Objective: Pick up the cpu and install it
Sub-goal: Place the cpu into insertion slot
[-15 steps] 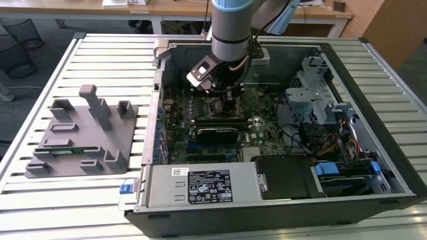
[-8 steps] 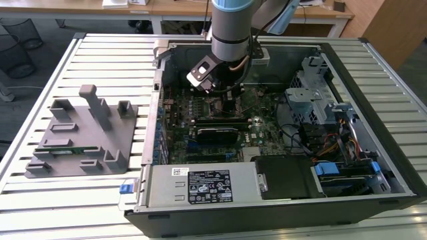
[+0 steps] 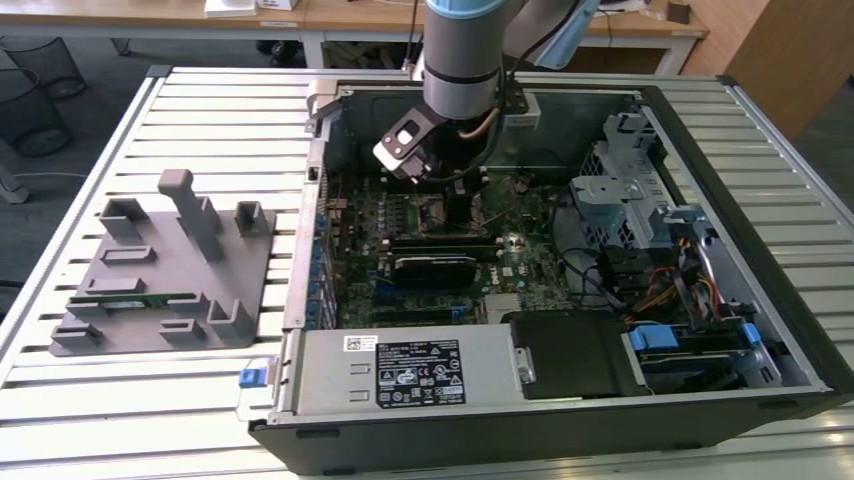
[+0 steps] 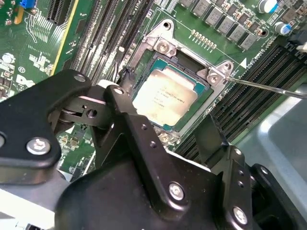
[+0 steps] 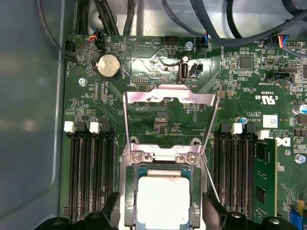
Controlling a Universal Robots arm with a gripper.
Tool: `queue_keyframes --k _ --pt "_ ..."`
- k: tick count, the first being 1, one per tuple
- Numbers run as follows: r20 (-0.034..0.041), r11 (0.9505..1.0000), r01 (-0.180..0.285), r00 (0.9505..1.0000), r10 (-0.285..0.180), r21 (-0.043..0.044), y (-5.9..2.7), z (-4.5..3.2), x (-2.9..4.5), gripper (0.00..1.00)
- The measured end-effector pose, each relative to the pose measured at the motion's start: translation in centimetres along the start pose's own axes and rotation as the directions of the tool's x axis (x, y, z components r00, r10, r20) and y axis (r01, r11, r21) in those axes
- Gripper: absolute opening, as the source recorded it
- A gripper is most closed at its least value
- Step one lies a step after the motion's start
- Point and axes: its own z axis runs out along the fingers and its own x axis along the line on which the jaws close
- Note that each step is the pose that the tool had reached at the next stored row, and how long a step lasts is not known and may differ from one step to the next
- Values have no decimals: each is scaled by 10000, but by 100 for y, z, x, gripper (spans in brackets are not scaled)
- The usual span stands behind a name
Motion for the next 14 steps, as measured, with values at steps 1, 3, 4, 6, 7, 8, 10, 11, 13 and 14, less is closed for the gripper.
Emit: queue_keyframes --k 1,3,4,6,7,8,10,11,13,14 --pt "0 10000 1 10000 -1 -1 0 -8 0 75" --pt "-2 10000 0 10000 0 -1 1 -21 1 69" --pt "-2 10000 0 10000 0 -1 1 -28 1 63" --pt "-2 10000 0 10000 0 0 2 -44 1 58" --pt "-2 10000 1 10000 -1 -1 2 -53 1 52" --pt "-2 10000 0 10000 0 -1 2 -60 1 52" --pt "-2 10000 1 10000 -1 -1 3 -71 1 40" --pt "-2 10000 0 10000 0 -1 3 -76 1 40" --pt "-2 10000 1 10000 -1 -1 3 -86 1 28" --pt "-2 10000 0 10000 0 -1 3 -90 1 22"
